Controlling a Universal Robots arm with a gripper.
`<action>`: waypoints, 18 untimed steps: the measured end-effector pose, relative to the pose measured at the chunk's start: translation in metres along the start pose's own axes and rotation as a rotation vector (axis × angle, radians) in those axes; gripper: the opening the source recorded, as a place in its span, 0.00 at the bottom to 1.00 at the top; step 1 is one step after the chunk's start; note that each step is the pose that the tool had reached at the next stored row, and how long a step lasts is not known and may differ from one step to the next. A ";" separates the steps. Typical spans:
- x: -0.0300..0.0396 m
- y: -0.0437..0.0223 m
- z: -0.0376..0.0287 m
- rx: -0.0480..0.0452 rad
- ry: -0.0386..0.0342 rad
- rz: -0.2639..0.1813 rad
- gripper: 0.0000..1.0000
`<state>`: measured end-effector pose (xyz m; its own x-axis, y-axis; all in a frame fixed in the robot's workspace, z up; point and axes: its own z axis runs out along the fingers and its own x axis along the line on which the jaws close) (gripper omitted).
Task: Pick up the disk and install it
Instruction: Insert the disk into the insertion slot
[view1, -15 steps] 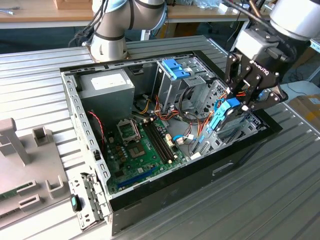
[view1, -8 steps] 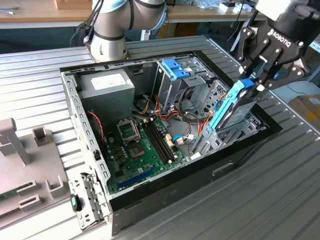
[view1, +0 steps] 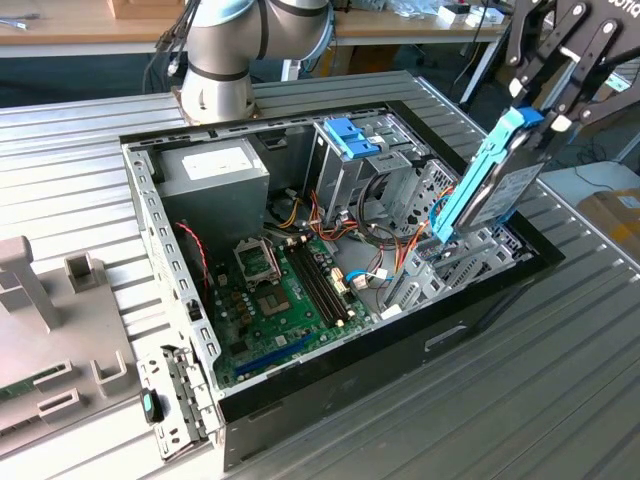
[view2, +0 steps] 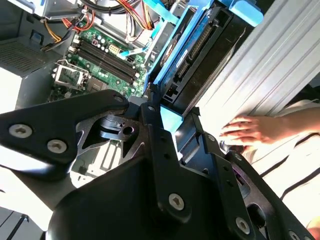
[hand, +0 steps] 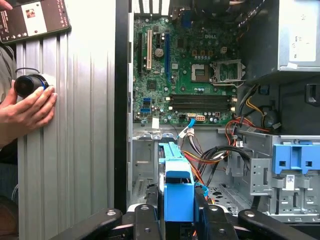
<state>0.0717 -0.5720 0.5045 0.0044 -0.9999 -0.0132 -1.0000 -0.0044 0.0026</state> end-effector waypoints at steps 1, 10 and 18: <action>0.0000 0.0000 -0.0060 0.0003 -0.0001 0.000 0.36; -0.0003 0.0041 -0.0199 0.0016 -0.0001 0.000 0.36; 0.0001 0.0368 -0.0139 0.0015 0.0000 -0.003 0.36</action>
<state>0.0349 -0.5725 0.5185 0.0078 -0.9999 -0.0133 -1.0000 -0.0078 0.0011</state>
